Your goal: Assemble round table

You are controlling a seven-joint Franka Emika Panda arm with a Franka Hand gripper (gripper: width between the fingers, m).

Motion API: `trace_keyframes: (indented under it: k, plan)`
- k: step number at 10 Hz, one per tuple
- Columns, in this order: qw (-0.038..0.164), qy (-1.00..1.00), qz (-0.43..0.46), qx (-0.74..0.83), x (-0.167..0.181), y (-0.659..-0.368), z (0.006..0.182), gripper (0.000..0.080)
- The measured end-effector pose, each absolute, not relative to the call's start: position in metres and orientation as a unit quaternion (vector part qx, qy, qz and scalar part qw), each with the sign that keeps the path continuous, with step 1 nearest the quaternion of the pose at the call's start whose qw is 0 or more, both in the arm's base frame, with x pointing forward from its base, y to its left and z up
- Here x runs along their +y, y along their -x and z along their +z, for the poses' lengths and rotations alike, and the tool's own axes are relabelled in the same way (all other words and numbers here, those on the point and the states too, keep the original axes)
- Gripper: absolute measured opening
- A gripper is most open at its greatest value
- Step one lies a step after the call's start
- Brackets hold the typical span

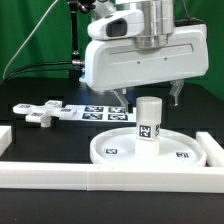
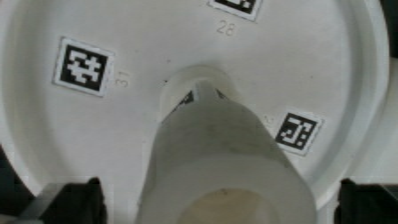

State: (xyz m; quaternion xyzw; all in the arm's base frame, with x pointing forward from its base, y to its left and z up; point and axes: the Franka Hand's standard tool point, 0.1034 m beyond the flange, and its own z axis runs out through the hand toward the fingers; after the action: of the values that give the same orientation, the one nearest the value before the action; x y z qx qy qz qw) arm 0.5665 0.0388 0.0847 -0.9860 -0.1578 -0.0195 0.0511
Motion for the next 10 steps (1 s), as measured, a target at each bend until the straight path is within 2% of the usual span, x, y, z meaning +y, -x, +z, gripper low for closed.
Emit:
trace_keyframes:
  k: [2, 7, 8, 9, 10]
  plan:
    - [0.046, 0.962, -0.024, -0.268, 0.0435, -0.5662, 0.0842, 0.0649]
    - [0.047, 0.916, -0.019, -0.397, 0.0424, -0.5617, 0.0816, 0.0649]
    - [0.043, 0.902, -0.021, -0.430, 0.0423, -0.5619, 0.0813, 0.0649]
    - [0.027, 0.882, -0.027, -0.469, 0.0456, -0.5628, 0.0797, 0.0649]
    - [0.025, 0.854, -0.027, -0.518, 0.0461, -0.5611, 0.0765, 0.0649]
